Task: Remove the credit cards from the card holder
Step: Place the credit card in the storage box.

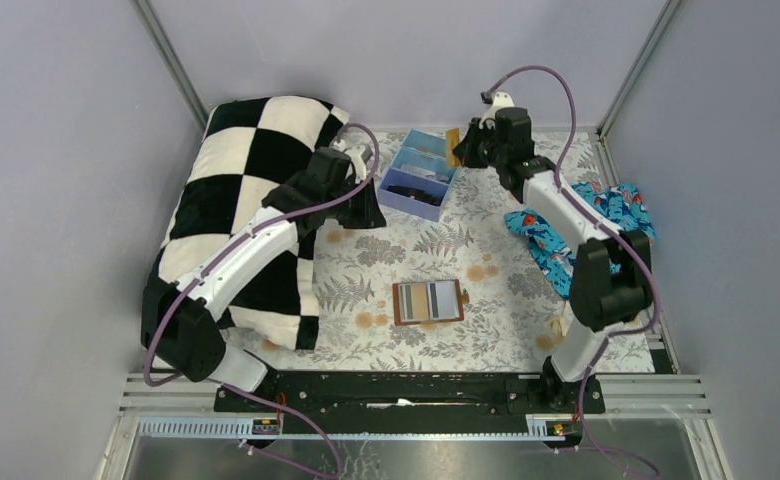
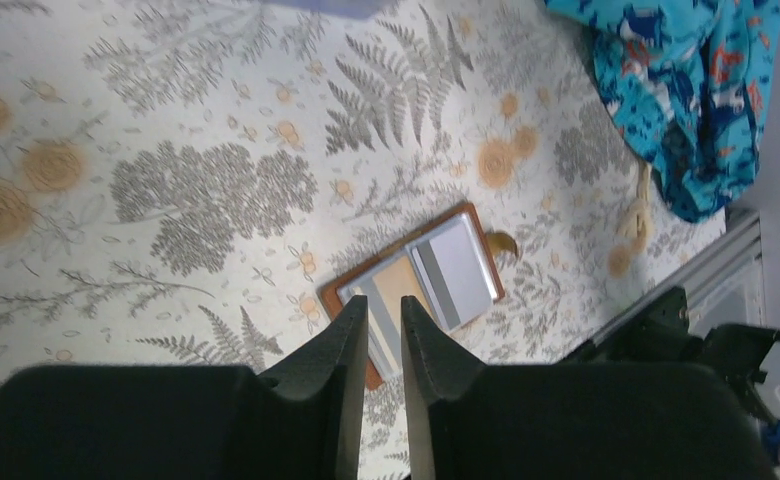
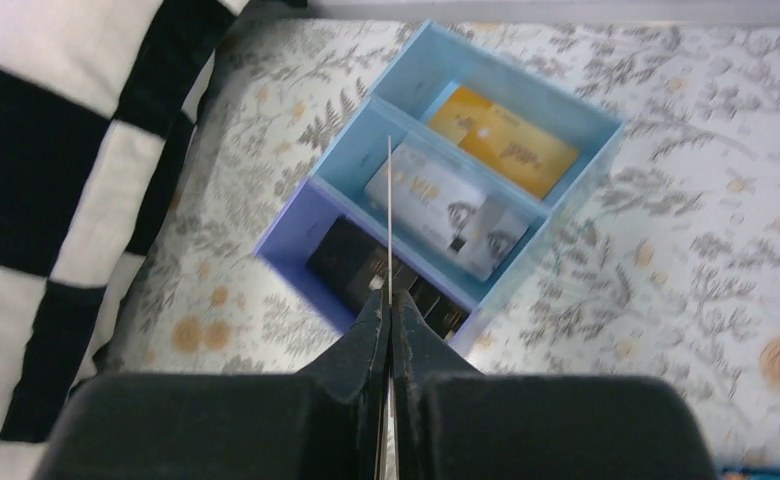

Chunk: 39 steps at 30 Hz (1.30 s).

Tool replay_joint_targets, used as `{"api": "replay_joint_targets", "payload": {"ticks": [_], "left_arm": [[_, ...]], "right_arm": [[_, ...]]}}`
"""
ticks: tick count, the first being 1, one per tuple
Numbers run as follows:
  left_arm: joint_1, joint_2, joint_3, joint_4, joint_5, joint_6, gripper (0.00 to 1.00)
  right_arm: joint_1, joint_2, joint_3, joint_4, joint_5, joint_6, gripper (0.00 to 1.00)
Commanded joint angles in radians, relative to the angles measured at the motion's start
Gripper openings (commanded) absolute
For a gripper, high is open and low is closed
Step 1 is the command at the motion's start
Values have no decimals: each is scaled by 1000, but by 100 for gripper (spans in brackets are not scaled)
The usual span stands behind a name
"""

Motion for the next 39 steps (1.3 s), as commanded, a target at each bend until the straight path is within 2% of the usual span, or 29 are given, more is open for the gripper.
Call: {"api": "replay_joint_targets", "payload": {"ticks": [1,3,9,17,22,29,39], "left_arm": [[28,59,121,-36,-96,13,23],[33,82,147,-34,-124,13,23],[49,94,131,49,-238,85,26],[56,11,-23,277,-436,177,30],[77,24,-41,324,-402,155,32],[134,129,91,280,-256,151,32],[226,160,109,291,-172,174,31]], "right_arm": [[-35,99,189,-20,-76,-65,0],[-35,140,226,-1,-96,-109,0],[-35,156,118,302,-68,-159,0],[-35,284,254,291,7,-303,0],[-34,384,369,254,3,-343,0],[-29,502,457,235,0,-367,0],[-27,525,387,197,12,-378,0]]}}
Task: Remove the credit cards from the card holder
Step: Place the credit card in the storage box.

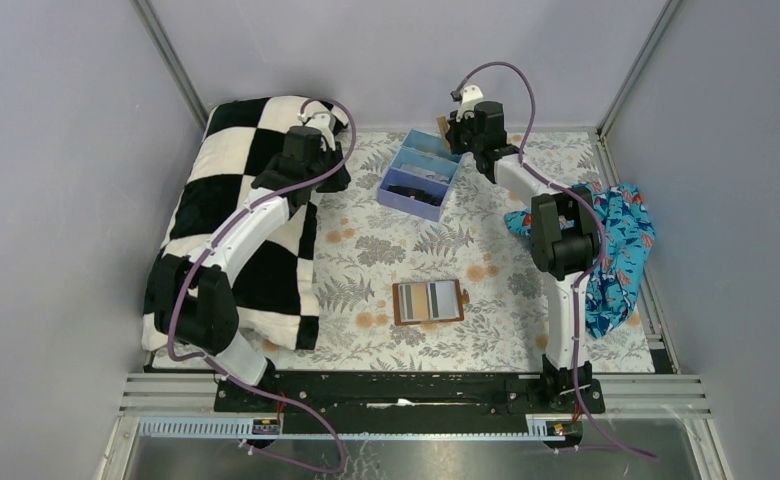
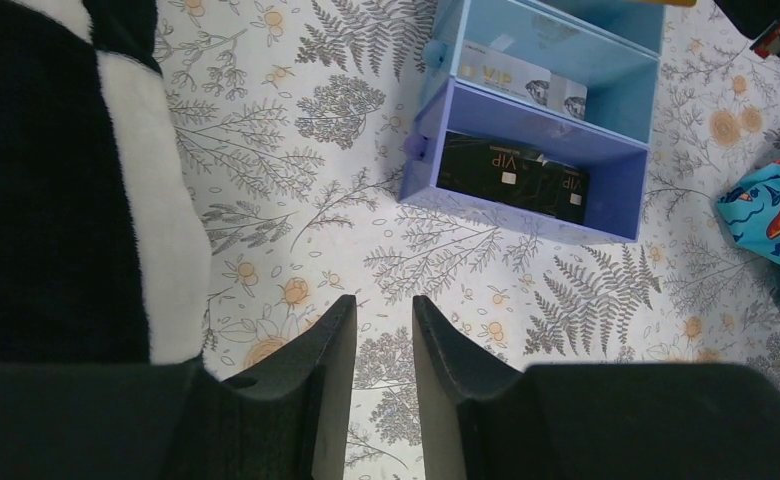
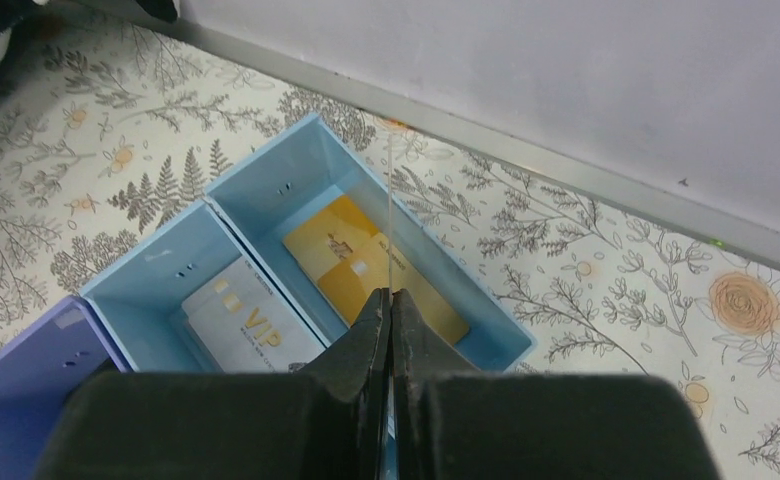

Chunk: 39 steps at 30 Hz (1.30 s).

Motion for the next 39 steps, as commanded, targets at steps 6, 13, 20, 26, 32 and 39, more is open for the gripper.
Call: {"api": "replay_joint_targets", "payload": {"ticks": [6,13,20,26,32,39], "left_arm": [[46,63,79,50,122,20,31],[53,59,75,51,109,23,31],[54,52,61,53,113,17,30],[54,63,65,61,139,2,30],[54,68,69,63,154,1,30],[54,68,70,63,155,1,30]], "right_arm": [[22,-66,-122,-13,80,-41,0],[28,-189,-252,-91,61,22,0],[52,-285,-268,-187,-49,165,0],[46,-233,-116,-402,-168,184,0],[24,-169,-25,-473,-157,198,0],[1,-147,22,-463,-140,200,0]]}}
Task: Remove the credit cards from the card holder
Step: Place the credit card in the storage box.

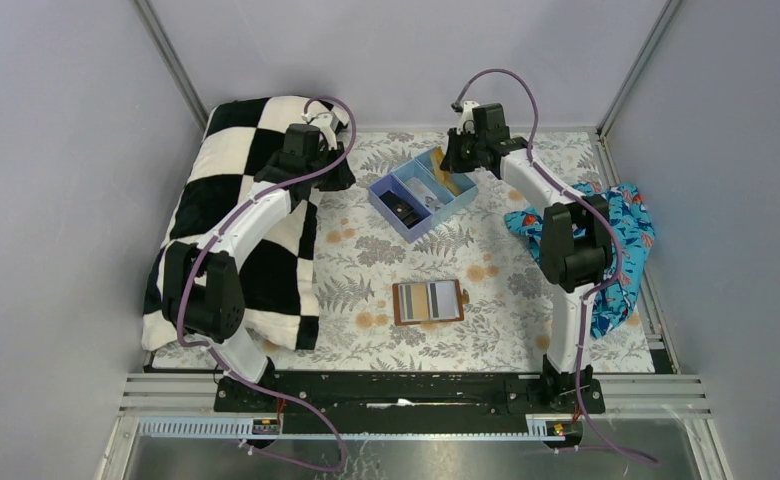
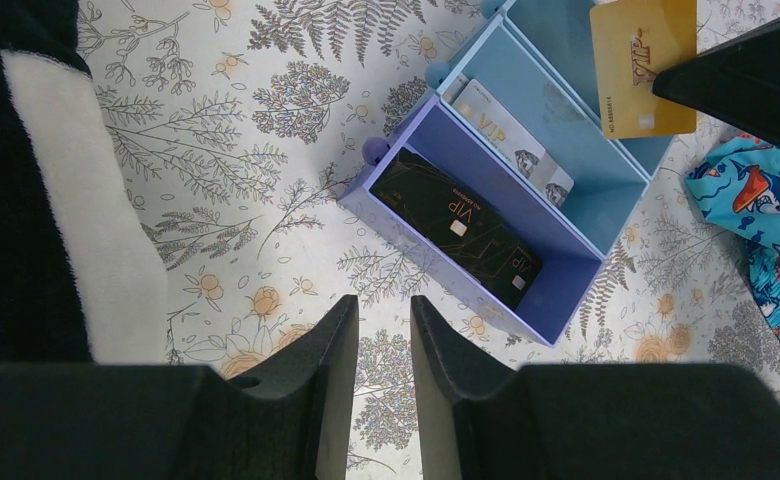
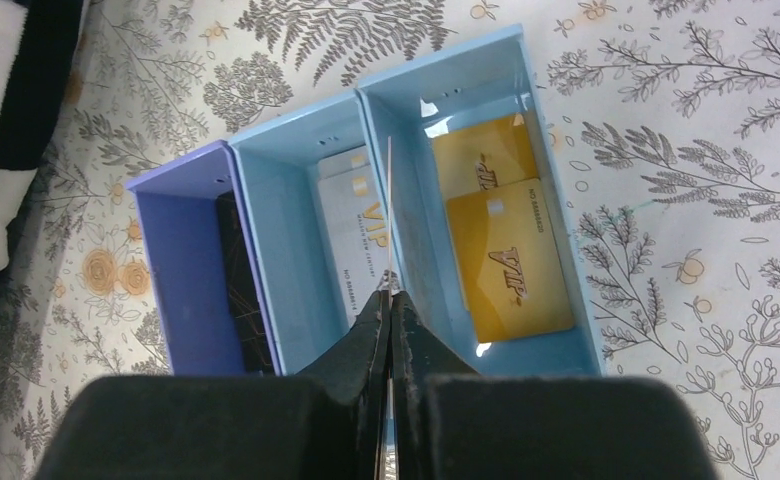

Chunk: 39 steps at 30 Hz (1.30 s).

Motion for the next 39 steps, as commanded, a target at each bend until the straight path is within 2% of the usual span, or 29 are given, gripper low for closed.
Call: {"api": "replay_joint_targets", "payload": {"ticks": [1,4,11,17,24,26,29,33,35,39], "left_arm": [[5,-7,39,48,14,-1,30],[5,0,41,43,2,-8,28],[5,7,42,33,3,-23,26],[6,9,40,25,15,-27,21],[4,-1,38,11,10,-24,22],[5,-4,37,8,7,-24,22],[4,-13,32,7,1,-24,22],[4,-24,23,5,2,-23,22],[0,-29,19,5,4,-15,23],[-11,-42,14,5,-5,1,23]], "right_arm": [[-22,1,47,-6,-3,7,0],[-28,17,66,-18,21,-15,0],[-50,37,85,-29,-42,-26,0],[-60,166,246,-278,-144,-210,0],[-70,187,240,-259,-207,-221,0],[-70,195,242,-253,-203,-219,6],[-70,194,239,-230,-190,-206,21],[-70,183,237,-198,-157,-178,33],[-70,164,221,-164,-135,-168,43],[-70,94,155,-80,-65,-159,45]]}}
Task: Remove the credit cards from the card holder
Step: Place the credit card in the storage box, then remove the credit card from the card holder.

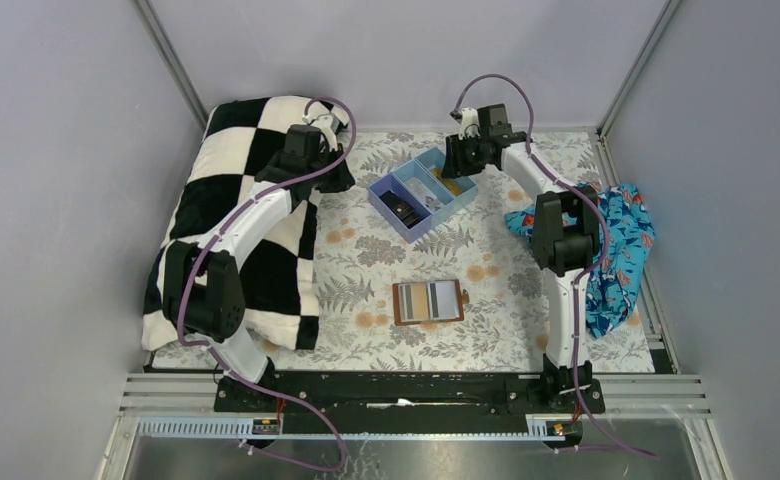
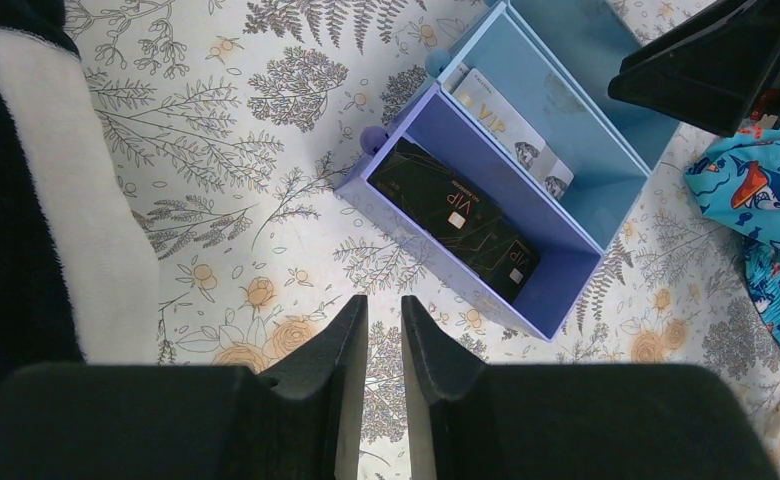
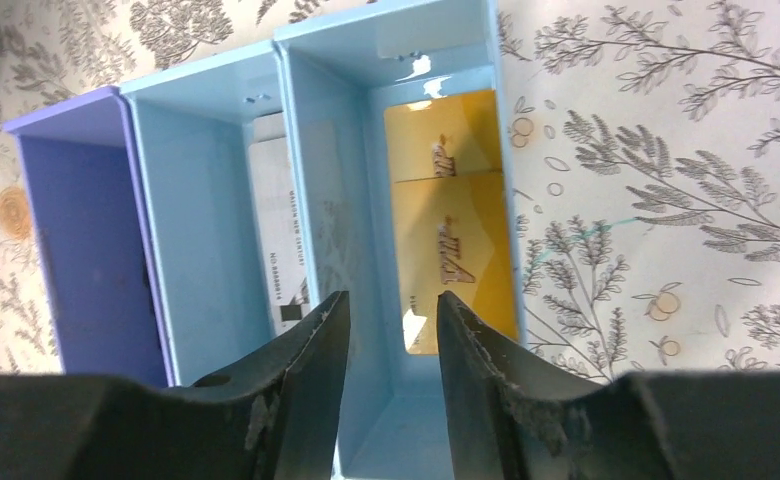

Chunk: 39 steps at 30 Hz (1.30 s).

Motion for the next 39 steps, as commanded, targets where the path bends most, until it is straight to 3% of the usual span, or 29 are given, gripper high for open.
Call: {"api": "replay_joint_targets", "payload": {"ticks": [1,7,10,14,21,26,31,35,39], "left_arm": [[-11,-49,11,22,-9,21,23],[-45,-101,-26,23,-50,58,24],[-88,-133,-40,12,-88,111,24],[-135,-151,-36,-36,-99,127,25],[-185,-183,-83,-20,-73,-33,26],[-228,-233,-202,26,-79,-159,30],[-299,-210,-245,-89,-104,-321,31],[-380,-215,-364,52,-89,-458,35],[-429,-177,-432,173,-16,-545,37]], "right_arm": [[-6,-118,-58,131,94,17,46],[-6,-261,-171,282,178,31,50],[-5,-347,-233,307,207,59,58],[1,-474,-350,304,203,119,60],[94,-692,-560,179,281,130,62],[144,-853,-797,161,303,259,63],[351,-980,-967,164,423,293,66],[373,-1063,-1121,225,436,494,66],[372,-1068,-1178,175,400,560,63]]}}
